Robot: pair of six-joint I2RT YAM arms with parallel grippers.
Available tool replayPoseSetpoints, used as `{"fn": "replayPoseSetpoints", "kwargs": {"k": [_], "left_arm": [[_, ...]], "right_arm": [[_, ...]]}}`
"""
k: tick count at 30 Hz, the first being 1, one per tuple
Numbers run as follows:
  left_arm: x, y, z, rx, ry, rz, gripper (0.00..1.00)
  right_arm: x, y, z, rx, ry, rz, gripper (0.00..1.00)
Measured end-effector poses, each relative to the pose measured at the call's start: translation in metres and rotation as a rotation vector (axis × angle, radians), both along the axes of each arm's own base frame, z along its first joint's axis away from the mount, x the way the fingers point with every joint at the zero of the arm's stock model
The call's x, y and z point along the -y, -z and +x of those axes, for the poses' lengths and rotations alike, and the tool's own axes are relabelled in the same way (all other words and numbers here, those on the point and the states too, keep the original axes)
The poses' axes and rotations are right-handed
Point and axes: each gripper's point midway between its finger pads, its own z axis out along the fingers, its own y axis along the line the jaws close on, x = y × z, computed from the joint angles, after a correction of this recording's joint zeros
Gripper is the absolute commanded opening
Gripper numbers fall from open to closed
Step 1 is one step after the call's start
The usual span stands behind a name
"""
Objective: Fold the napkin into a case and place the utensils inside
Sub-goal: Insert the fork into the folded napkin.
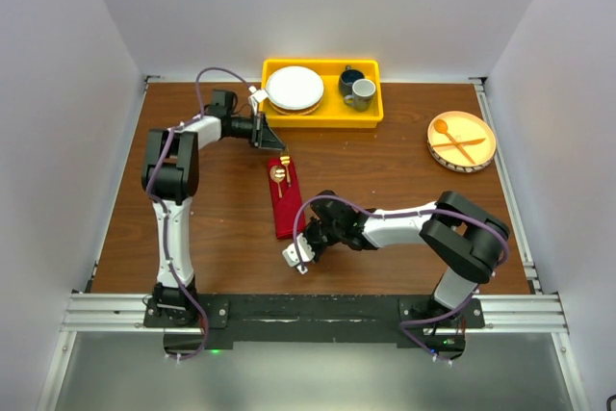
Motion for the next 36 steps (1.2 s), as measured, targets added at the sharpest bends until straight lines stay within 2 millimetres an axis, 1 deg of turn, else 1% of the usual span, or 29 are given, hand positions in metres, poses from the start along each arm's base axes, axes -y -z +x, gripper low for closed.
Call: {"fn": "replayPoseSetpoints", "kwargs": {"k": [6,14,23,36], "left_arm": [[0.004,-0.005,-0.007,0.012,0.011,-0.002,0.00],[0.005,0.006,-0.023,-0.030,0.019,0.001,0.00],[0.009,0.012,-0.036,-0.059,0.031,0.004,0.00],[0.010,0.009,-0.039,-0.045,0.040,0.007,0.00]], "right_arm": [[-0.001,0.000,0.002,0.006,0.008,0.001,0.08],[-0.003,0.000,0.004,0.009,0.012,0.005,0.08],[-0.004,0.000,0.005,0.011,0.013,0.007,0.08],[-0.004,0.000,0.006,0.011,0.017,0.007,0.08]]}}
